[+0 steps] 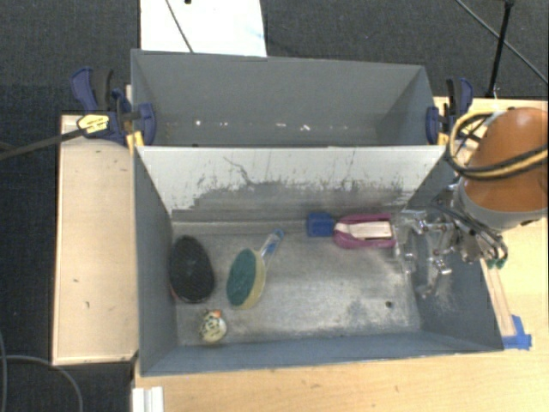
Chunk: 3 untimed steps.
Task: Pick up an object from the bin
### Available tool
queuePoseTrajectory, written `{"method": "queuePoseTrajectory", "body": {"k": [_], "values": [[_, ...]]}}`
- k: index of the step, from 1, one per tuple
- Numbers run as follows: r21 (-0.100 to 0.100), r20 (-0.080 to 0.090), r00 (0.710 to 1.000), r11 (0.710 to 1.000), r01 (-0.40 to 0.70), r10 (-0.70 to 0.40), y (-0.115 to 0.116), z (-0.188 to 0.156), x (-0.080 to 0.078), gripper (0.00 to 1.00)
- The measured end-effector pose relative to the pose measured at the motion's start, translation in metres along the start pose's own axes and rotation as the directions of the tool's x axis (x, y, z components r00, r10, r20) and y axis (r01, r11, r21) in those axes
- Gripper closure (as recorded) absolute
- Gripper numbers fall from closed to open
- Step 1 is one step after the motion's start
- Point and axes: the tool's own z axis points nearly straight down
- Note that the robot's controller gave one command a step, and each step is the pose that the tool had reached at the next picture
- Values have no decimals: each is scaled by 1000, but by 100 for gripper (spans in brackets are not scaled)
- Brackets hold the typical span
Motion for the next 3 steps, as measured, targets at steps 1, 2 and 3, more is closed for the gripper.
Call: {"method": "queuePoseTrajectory", "body": {"k": [1,2,3], "values": [[3,9,923,923,385,-385,-15,74,-52,0],[1,20,922,922,386,-386,-25,74,-41,0],[-8,15,769,769,639,-639,-23,66,-44,0]]}}
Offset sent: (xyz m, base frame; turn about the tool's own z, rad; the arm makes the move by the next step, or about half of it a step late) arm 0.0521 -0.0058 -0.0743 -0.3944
